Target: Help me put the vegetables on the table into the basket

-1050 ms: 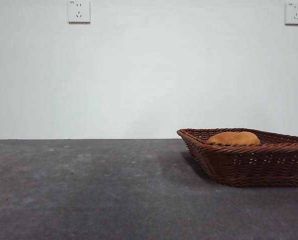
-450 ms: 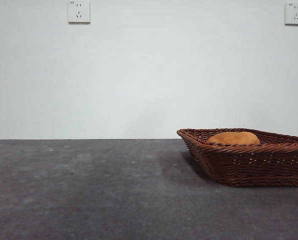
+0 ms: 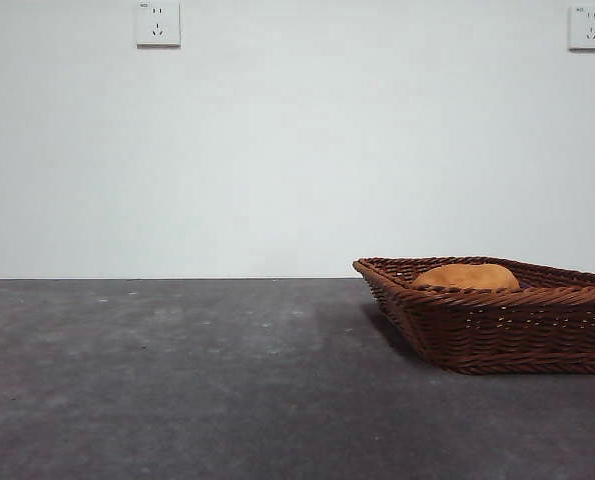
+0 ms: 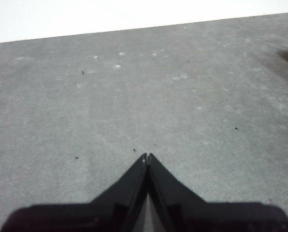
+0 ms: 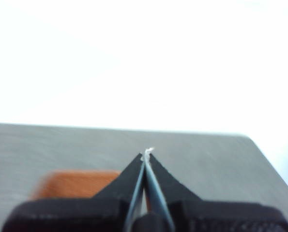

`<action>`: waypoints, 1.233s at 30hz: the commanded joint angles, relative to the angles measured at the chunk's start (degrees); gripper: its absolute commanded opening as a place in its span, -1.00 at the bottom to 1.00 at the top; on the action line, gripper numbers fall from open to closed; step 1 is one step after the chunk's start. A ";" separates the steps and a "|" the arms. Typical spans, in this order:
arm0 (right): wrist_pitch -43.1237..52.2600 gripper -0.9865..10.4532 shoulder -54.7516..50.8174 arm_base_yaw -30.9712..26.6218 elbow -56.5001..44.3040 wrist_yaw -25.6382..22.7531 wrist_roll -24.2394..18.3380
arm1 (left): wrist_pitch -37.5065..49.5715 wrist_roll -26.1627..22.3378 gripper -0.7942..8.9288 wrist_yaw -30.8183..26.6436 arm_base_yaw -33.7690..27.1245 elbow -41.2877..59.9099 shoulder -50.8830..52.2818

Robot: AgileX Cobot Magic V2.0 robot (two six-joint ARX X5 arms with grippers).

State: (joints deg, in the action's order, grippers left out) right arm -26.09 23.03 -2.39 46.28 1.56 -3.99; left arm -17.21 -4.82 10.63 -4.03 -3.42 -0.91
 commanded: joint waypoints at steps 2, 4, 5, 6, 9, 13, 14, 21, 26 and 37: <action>7.48 -0.82 -6.47 -0.94 -14.34 -1.01 3.04 | 0.50 0.55 -0.84 0.02 -0.20 0.57 0.00; 10.49 -0.83 -9.66 -1.07 -20.79 -1.22 4.66 | 0.50 0.55 -0.84 0.02 -0.20 0.57 0.00; 11.72 -0.82 -11.30 -1.07 -23.98 -1.20 5.33 | 0.50 0.55 -0.84 0.02 -0.20 0.57 0.00; 12.68 -0.83 -12.90 -1.07 -26.97 -1.18 5.90 | 0.50 0.55 -0.84 0.02 -0.20 0.57 0.00; 13.18 -0.83 -17.20 -1.07 -33.70 -1.18 7.89 | 0.50 0.55 -0.84 0.02 -0.20 0.57 0.00; 13.22 -0.82 -22.36 -1.05 -40.63 -1.16 9.05 | 0.50 0.55 -0.84 0.02 -0.20 0.57 -0.02; 13.53 -0.82 -22.58 -1.05 -41.88 -1.18 9.51 | 0.50 0.55 -0.84 0.02 -0.20 0.57 0.00; 14.75 -0.82 -22.58 -1.05 -44.96 -1.22 9.60 | 0.48 0.55 -0.84 0.02 -0.20 0.57 -0.17; 14.93 -0.82 -22.58 -1.05 -45.18 -1.18 9.75 | 0.48 0.55 -0.84 0.02 -0.20 0.57 -0.72; 14.93 -0.82 -22.58 -1.05 -45.16 -1.20 9.75 | 0.48 0.55 -0.84 0.02 -0.20 0.57 -0.98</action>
State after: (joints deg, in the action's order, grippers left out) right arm -11.57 0.54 -3.40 1.76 0.40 5.19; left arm -17.19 -4.80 10.63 -4.03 -3.42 -1.87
